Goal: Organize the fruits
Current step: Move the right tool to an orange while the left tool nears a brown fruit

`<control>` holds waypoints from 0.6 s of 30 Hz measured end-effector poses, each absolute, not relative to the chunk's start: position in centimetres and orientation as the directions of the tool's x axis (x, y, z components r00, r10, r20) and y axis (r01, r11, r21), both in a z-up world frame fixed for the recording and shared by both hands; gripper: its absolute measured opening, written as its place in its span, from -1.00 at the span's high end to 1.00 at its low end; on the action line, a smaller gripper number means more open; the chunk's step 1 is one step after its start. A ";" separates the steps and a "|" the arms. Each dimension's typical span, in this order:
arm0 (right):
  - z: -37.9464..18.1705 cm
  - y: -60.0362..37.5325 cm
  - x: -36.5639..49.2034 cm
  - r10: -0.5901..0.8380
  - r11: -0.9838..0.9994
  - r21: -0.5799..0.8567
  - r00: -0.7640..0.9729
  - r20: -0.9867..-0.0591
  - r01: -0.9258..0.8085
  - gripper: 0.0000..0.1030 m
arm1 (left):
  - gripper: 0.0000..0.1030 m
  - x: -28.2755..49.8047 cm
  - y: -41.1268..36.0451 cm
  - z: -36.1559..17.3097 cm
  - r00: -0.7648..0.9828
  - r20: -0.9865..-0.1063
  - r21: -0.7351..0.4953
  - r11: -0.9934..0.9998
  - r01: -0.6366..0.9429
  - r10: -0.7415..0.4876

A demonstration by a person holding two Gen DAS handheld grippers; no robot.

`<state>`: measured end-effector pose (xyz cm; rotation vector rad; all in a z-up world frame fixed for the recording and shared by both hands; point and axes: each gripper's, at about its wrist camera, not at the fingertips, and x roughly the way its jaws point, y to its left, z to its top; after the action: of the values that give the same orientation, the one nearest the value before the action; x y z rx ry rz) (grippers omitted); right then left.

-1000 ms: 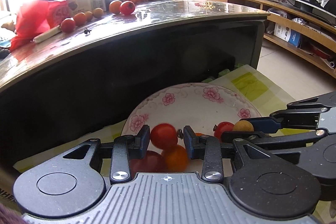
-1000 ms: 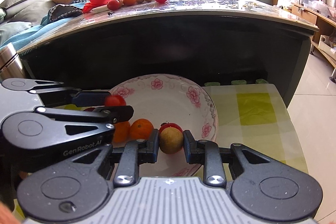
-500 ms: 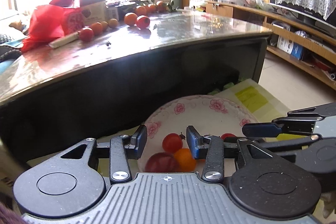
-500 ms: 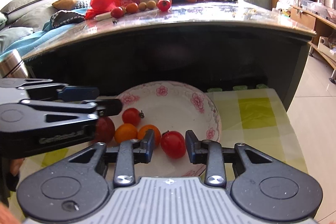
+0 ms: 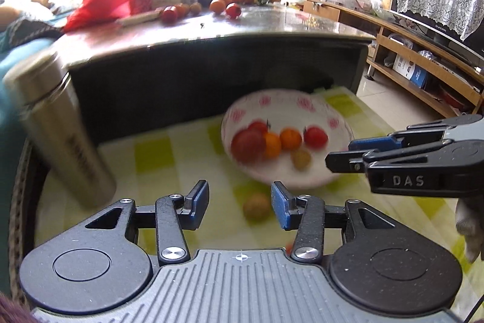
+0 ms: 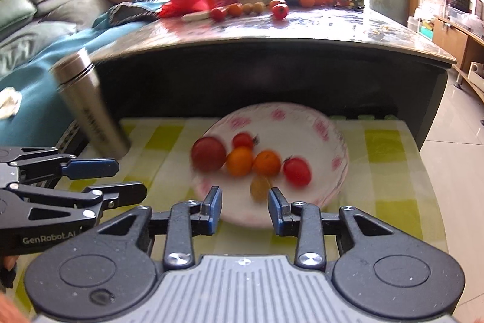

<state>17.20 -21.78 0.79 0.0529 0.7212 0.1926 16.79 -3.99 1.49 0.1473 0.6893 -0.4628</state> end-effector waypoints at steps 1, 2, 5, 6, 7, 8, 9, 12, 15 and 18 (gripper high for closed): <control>0.7 -21.5 16.6 0.194 0.981 0.112 0.729 -0.657 -0.161 0.20 | -0.06 16.3 -3.5 1.4 0.673 -0.648 -0.027 0.894 0.448 -0.357; 0.6 -21.2 15.9 0.196 0.980 0.116 0.722 -0.663 -0.160 0.18 | -0.08 16.0 -3.1 1.3 0.664 -0.657 -0.045 0.898 0.439 -0.357; 0.1 -20.4 14.0 0.211 0.977 0.134 0.695 -0.687 -0.164 0.18 | -0.09 15.0 -2.0 1.1 0.642 -0.671 -0.099 0.903 0.417 -0.370; 0.0 -20.0 13.5 0.213 0.977 0.133 0.690 -0.692 -0.168 0.18 | -0.09 14.6 -1.7 1.0 0.642 -0.671 -0.103 0.905 0.413 -0.370; -0.1 -19.7 13.1 0.216 0.976 0.132 0.684 -0.696 -0.174 0.17 | -0.10 14.1 -1.6 0.9 0.643 -0.671 -0.106 0.906 0.410 -0.370; -0.1 -19.4 12.7 0.219 0.975 0.131 0.680 -0.699 -0.179 0.17 | -0.11 14.0 -1.5 0.9 0.640 -0.673 -0.110 0.906 0.410 -0.371; -0.2 -19.1 12.3 0.222 0.974 0.131 0.678 -0.701 -0.183 0.16 | -0.11 13.9 -1.5 0.8 0.635 -0.677 -0.110 0.904 0.413 -0.372; -0.5 -18.4 12.0 0.229 0.972 0.127 0.665 -0.711 -0.198 0.13 | -0.12 13.6 -1.4 0.8 0.648 -0.670 -0.084 0.903 0.421 -0.364; -1.2 -17.9 12.0 0.232 0.970 0.121 0.656 -0.718 -0.211 0.11 | -0.14 13.8 -1.1 0.7 0.653 -0.664 -0.076 0.902 0.426 -0.364; -2.1 -17.4 12.6 0.252 0.965 0.138 0.639 -0.726 -0.224 0.10 | -0.15 14.0 -0.8 0.2 0.643 -0.672 -0.081 0.900 0.428 -0.367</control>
<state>12.60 -17.42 -2.09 0.0366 0.8343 0.2717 14.00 -0.79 0.21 0.0877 0.7452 -0.4531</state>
